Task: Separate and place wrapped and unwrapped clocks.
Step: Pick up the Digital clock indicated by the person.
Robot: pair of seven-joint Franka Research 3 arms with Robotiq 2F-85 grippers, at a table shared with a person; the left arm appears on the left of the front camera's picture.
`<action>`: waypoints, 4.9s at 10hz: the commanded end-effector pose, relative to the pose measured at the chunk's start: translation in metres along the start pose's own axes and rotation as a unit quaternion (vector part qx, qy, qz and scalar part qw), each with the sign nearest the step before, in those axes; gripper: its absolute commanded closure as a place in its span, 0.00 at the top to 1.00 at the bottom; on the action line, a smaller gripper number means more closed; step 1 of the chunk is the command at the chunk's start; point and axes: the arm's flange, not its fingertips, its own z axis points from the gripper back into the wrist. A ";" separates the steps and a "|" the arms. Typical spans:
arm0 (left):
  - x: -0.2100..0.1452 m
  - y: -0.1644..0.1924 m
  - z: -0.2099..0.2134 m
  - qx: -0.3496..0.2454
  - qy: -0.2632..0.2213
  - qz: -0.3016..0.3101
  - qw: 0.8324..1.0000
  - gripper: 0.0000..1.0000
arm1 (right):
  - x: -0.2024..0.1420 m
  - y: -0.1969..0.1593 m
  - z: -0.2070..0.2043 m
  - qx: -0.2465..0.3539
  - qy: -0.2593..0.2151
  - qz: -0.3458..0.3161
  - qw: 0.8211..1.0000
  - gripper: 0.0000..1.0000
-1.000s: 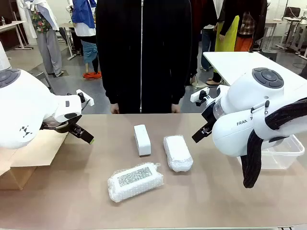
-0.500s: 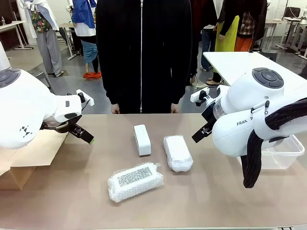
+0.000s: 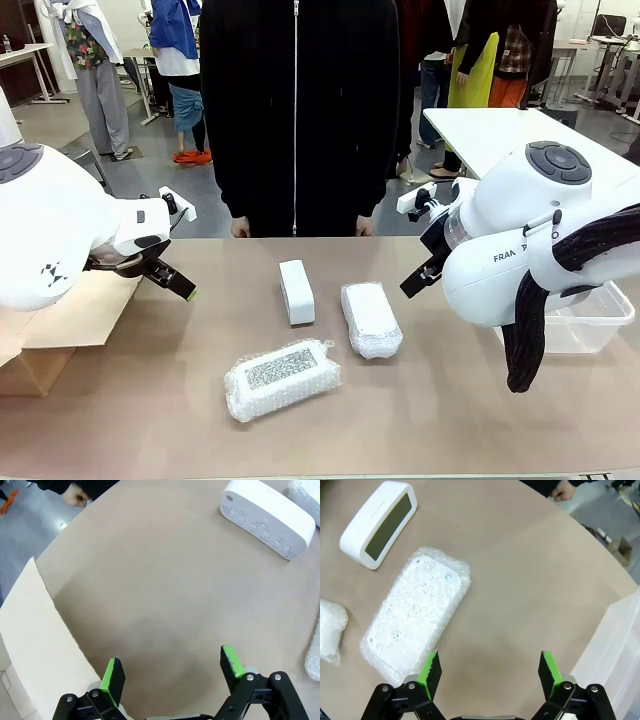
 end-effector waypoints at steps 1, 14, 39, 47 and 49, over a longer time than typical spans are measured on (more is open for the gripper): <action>0.000 0.000 0.000 0.000 0.000 0.000 1.000 1.00 | 0.000 0.000 0.000 0.000 0.000 0.000 1.000 1.00; -0.055 0.083 0.197 -0.212 -0.109 -0.087 0.967 1.00 | -0.084 -0.013 0.211 0.157 -0.153 0.189 0.957 1.00; -0.056 0.087 0.224 -0.215 -0.132 -0.127 0.959 1.00 | -0.045 -0.053 0.249 0.171 -0.148 0.180 0.957 1.00; -0.056 0.087 0.224 -0.215 -0.132 -0.127 0.959 1.00 | -0.045 -0.053 0.249 0.171 -0.148 0.180 0.957 1.00; -0.056 0.087 0.224 -0.215 -0.132 -0.127 0.959 1.00 | -0.012 -0.041 0.258 0.182 -0.129 0.119 0.967 1.00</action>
